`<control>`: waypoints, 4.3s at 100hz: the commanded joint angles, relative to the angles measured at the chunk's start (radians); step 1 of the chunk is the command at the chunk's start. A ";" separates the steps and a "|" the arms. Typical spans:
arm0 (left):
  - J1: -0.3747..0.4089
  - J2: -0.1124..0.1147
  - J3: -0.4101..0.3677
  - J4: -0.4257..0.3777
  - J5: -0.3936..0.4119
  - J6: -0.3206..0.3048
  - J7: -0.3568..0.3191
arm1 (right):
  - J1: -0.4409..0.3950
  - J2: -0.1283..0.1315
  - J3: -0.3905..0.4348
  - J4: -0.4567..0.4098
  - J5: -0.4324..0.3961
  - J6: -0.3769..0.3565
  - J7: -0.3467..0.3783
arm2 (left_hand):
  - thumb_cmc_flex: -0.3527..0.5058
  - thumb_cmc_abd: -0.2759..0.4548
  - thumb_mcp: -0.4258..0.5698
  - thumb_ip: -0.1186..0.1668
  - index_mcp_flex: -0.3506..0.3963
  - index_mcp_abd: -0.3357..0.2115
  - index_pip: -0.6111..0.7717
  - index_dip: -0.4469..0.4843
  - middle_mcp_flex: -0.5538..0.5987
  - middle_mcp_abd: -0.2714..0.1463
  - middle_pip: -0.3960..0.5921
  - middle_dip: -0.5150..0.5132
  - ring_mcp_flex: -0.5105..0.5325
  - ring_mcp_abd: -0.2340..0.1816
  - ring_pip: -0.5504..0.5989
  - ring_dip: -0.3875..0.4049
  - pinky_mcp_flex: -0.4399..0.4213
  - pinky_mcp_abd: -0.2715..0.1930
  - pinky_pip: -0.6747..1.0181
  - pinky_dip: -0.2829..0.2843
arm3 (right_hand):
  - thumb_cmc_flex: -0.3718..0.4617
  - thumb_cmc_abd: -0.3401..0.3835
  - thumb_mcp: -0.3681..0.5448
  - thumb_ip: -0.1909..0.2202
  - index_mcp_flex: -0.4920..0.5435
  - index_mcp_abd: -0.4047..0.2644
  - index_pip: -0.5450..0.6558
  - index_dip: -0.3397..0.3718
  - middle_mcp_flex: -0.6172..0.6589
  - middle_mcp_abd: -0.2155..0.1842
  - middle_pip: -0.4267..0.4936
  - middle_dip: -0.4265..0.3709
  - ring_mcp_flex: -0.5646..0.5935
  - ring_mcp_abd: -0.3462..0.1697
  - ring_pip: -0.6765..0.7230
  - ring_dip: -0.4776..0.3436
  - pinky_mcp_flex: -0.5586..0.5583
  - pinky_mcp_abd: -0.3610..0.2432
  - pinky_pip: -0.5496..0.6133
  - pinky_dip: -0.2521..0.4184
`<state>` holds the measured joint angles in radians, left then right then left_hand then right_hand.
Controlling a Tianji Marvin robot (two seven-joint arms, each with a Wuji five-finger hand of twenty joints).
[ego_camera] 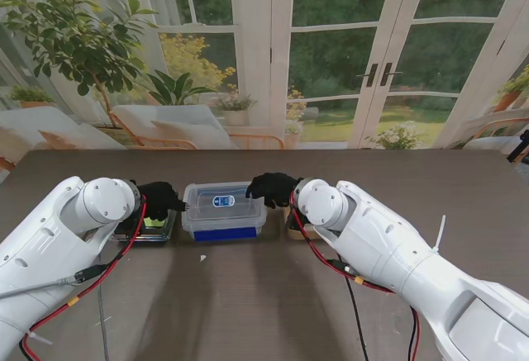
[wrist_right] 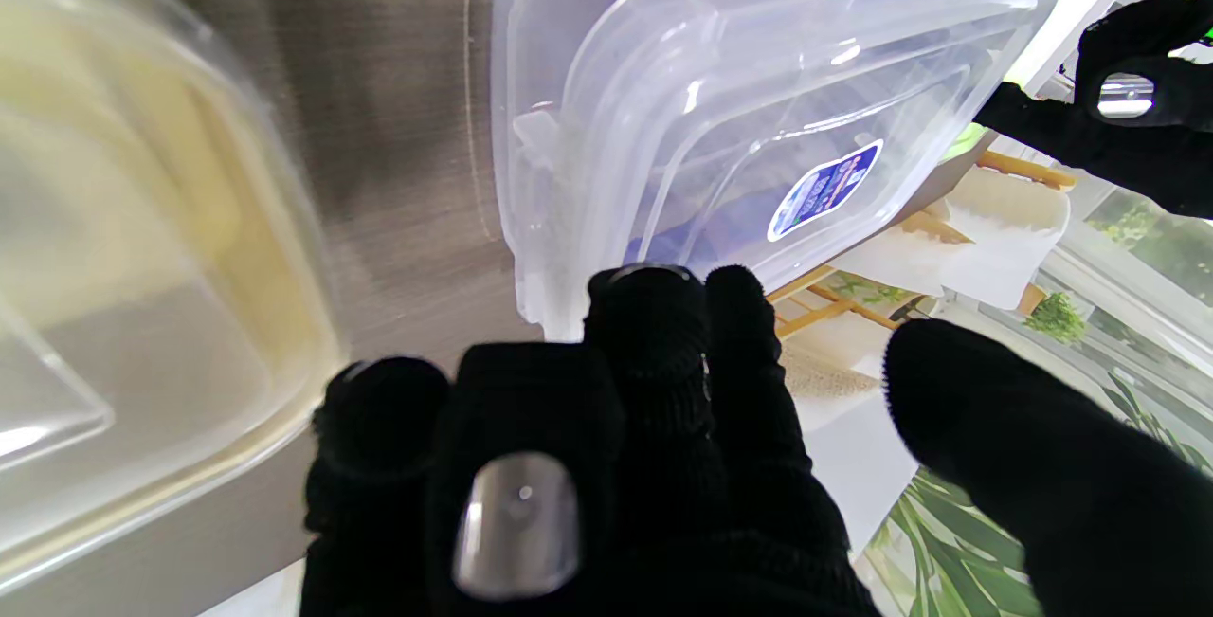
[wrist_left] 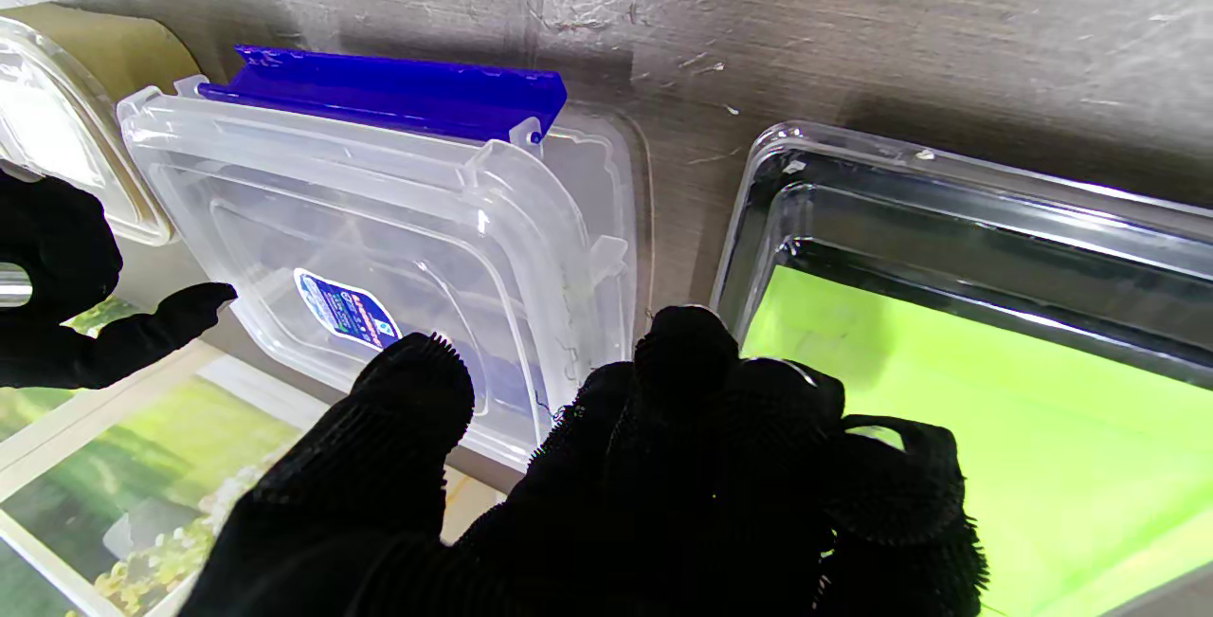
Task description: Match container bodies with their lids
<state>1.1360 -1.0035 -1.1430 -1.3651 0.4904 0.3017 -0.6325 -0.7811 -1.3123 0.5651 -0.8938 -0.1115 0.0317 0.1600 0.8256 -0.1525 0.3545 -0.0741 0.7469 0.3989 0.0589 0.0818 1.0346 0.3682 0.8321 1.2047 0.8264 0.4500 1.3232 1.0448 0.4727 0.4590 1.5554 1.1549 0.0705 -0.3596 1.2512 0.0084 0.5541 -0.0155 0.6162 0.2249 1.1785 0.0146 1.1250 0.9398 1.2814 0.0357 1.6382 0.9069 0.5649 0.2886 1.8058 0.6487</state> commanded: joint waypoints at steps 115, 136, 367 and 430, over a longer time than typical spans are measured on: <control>-0.105 -0.039 0.064 0.078 -0.040 -0.174 0.128 | -0.178 0.079 0.153 -0.303 -0.049 0.129 -0.034 | -0.013 0.030 0.011 0.012 0.053 -0.047 0.023 0.014 -0.117 0.033 -0.534 -0.531 -0.255 0.047 -0.566 -0.275 -0.293 -0.120 -0.258 -0.209 | -0.020 -0.013 -0.063 -0.041 0.017 0.003 0.025 0.003 -0.138 0.090 -0.215 -0.199 0.025 0.145 -0.258 -0.165 0.288 0.088 -0.095 0.063; -0.185 -0.063 0.145 0.185 -0.089 -0.216 0.180 | -0.255 0.101 0.187 -0.387 -0.062 0.153 -0.034 | -0.005 0.028 0.010 0.011 0.047 -0.051 0.021 0.013 -0.142 0.022 -0.626 -0.632 -0.329 0.009 -0.711 -0.359 -0.395 -0.176 -0.348 -0.337 | -0.015 -0.019 -0.049 -0.043 0.085 0.023 0.062 0.019 -0.146 0.119 -0.362 -0.348 -0.004 0.204 -0.478 -0.249 0.249 0.112 -0.159 0.063; -0.114 -0.013 0.173 0.121 -0.036 -0.182 0.018 | -0.246 0.092 0.091 -0.317 -0.009 0.185 0.038 | 0.004 0.058 -0.059 0.016 -0.016 -0.045 0.001 0.003 -0.298 -0.036 -0.693 -0.719 -0.494 -0.134 -0.967 -0.506 -0.536 -0.325 -0.822 -0.601 | -0.018 0.009 -0.056 -0.040 -0.003 0.093 0.071 0.023 0.067 0.112 -0.232 -0.257 0.023 0.169 -0.202 -0.126 0.442 0.161 -0.056 0.031; 0.044 0.013 0.052 -0.063 0.024 -0.157 -0.044 | -0.269 0.111 0.110 -0.356 -0.035 0.178 0.049 | 0.015 0.062 -0.076 0.017 0.005 -0.037 0.008 0.006 -0.274 -0.028 -0.688 -0.721 -0.484 -0.127 -0.966 -0.508 -0.536 -0.325 -0.825 -0.598 | -0.018 0.010 -0.056 -0.040 0.002 0.094 0.070 0.021 0.073 0.112 -0.232 -0.258 0.023 0.168 -0.195 -0.123 0.446 0.163 -0.055 0.029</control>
<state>1.1582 -0.9885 -1.0972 -1.4187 0.5153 0.1451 -0.6404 -1.0450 -1.2029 0.6748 -1.2351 -0.1403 0.2130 0.1951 0.8259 -0.1281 0.3069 -0.0740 0.6704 0.4404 -0.0385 0.0451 0.7087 0.3759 0.1002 0.4582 0.3243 0.3017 0.3564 0.5344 -0.0436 0.1758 0.7480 0.5475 0.0705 -0.3579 1.2029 -0.0109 0.6058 0.1042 0.7090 0.2347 1.2067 0.1243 0.8629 0.6652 1.2798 0.2134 1.4103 0.7723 0.5904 0.4140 1.6864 0.6741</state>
